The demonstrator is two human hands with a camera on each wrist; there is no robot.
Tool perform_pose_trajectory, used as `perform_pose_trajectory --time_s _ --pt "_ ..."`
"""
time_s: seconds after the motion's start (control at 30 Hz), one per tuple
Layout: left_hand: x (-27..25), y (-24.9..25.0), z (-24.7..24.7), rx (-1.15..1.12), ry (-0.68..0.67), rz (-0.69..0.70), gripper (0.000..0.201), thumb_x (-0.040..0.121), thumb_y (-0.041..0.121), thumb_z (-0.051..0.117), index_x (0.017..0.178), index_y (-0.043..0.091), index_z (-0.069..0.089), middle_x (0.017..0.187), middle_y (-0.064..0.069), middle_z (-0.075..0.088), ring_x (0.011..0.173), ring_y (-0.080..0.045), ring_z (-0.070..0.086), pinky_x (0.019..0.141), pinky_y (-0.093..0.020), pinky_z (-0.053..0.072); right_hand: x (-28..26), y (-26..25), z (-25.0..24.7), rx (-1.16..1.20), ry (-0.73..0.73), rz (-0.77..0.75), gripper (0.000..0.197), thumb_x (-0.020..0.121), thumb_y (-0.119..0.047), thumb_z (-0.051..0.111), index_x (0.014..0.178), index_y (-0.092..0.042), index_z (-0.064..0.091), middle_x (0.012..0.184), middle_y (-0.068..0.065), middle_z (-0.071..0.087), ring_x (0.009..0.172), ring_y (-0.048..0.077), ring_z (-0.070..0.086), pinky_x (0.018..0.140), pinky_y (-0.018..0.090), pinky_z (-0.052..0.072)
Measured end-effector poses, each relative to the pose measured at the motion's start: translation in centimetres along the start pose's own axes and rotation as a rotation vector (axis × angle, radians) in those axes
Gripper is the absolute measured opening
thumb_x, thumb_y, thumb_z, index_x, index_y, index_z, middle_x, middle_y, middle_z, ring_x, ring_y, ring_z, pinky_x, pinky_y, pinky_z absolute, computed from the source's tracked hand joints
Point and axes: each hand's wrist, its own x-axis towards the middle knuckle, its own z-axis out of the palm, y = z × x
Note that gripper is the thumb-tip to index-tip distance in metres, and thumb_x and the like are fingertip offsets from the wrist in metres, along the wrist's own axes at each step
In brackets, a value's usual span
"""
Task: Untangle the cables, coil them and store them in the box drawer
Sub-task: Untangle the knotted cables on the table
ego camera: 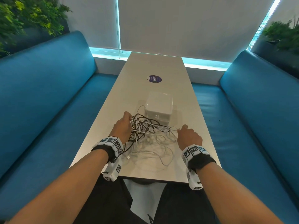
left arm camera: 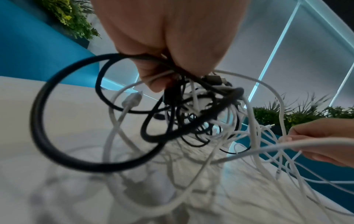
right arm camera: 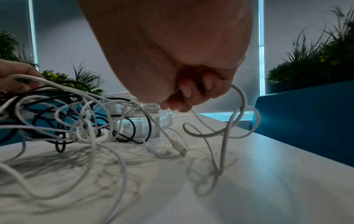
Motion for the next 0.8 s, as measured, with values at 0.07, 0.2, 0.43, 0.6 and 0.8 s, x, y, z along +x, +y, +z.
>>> perform_pose_trajectory --time_s 0.07,0.2,0.43,0.6,0.8 --pt "0.0 -0.4 -0.2 -0.057 0.008 -0.003 0.016 0.099 0.009 0.041 0.102 0.022 0.032 0.085 -0.002 0.054 0.067 -0.023 0.050 0.058 -0.035 0.038 0.2 0.7 -0.2 0.013 0.021 0.025 0.033 0.106 -0.037 0.030 0.117 -0.011 0.047 0.109 0.009 0.065 0.097 0.029 0.065 0.070 0.034 0.041" --pt "0.2 -1.0 -0.3 0.032 -0.067 -0.047 0.013 0.102 0.027 0.050 0.099 0.014 0.046 0.087 -0.007 0.059 0.072 -0.025 0.053 0.066 -0.037 0.045 0.3 1.7 -0.5 -0.014 0.022 0.049 0.033 0.106 -0.036 0.031 0.118 -0.011 0.048 0.110 0.009 0.065 0.098 0.029 0.065 0.070 0.033 0.040" --pt "-0.1 -1.1 -0.7 0.051 -0.099 -0.073 0.039 0.096 0.037 0.060 0.066 0.014 0.058 0.066 -0.007 0.059 0.067 -0.030 0.056 0.059 -0.033 0.041 0.4 1.7 0.1 -0.038 -0.024 0.063 0.026 0.104 -0.031 0.036 0.116 -0.012 0.051 0.112 0.007 0.064 0.101 0.028 0.064 0.073 0.033 0.040" --pt "-0.1 -0.6 -0.8 0.084 -0.092 -0.101 0.037 0.085 0.036 0.068 0.062 0.009 0.057 0.064 -0.011 0.060 0.065 -0.030 0.056 0.053 -0.031 0.034 1.0 1.8 -0.4 -0.020 0.009 0.062 0.031 0.105 -0.035 0.034 0.116 -0.011 0.050 0.112 0.008 0.064 0.101 0.028 0.064 0.072 0.033 0.039" --pt "-0.2 -0.3 -0.6 0.114 -0.163 -0.099 0.036 0.079 0.044 0.072 0.082 0.016 0.050 0.082 -0.005 0.058 0.082 -0.029 0.055 0.066 -0.035 0.046 1.1 2.1 -0.5 0.005 0.018 0.078 0.030 0.105 -0.035 0.034 0.114 -0.012 0.049 0.109 0.008 0.064 0.098 0.029 0.065 0.069 0.032 0.038"
